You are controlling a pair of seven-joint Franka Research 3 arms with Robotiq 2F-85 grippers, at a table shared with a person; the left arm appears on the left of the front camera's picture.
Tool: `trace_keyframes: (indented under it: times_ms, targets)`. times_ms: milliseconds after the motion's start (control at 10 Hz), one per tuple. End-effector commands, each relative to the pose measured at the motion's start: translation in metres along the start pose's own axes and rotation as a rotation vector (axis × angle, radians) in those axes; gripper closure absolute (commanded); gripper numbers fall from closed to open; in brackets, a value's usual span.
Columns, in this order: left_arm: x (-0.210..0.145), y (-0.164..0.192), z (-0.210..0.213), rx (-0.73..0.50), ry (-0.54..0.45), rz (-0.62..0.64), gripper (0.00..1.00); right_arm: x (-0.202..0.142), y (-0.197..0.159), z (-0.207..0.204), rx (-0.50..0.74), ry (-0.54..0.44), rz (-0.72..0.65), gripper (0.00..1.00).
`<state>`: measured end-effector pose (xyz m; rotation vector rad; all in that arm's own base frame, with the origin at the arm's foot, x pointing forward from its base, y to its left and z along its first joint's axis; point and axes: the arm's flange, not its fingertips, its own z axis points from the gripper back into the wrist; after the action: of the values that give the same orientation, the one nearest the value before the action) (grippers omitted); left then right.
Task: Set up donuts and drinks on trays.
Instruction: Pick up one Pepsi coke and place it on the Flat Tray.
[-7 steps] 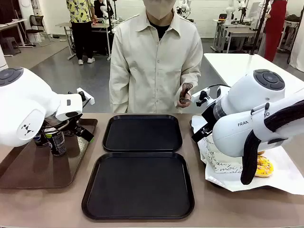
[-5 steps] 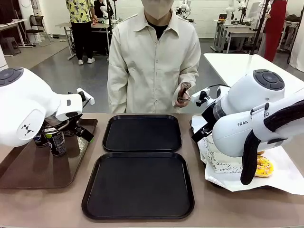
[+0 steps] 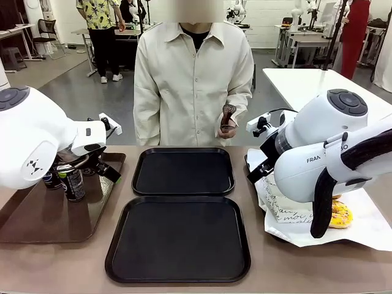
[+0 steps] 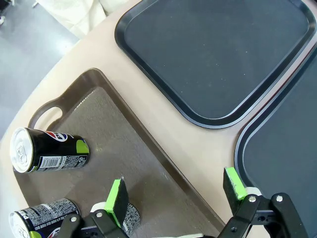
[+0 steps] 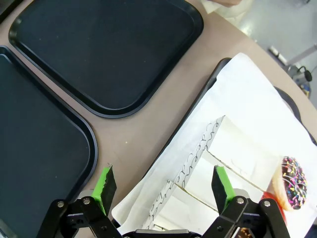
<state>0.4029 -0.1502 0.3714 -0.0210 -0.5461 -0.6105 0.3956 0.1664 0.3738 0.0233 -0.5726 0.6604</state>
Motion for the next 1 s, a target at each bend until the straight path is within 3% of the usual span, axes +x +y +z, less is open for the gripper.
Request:
trace_keyframes:
  times_ms: [0, 700, 900]
  targets:
    - [0.000, 0.000, 0.000, 0.000, 0.000, 0.001, 0.00, 0.000, 0.000, 0.000, 0.000, 0.000, 0.000, 0.00]
    - [0.000, 0.000, 0.000, 0.000, 0.000, 0.000, 0.00, 0.000, 0.000, 0.000, 0.000, 0.000, 0.000, 0.00]
    - [-0.030, -0.020, 0.043, 0.077, 0.112, -0.053, 0.00, -0.033, 0.011, 0.038, -0.021, 0.129, -0.034, 0.00]
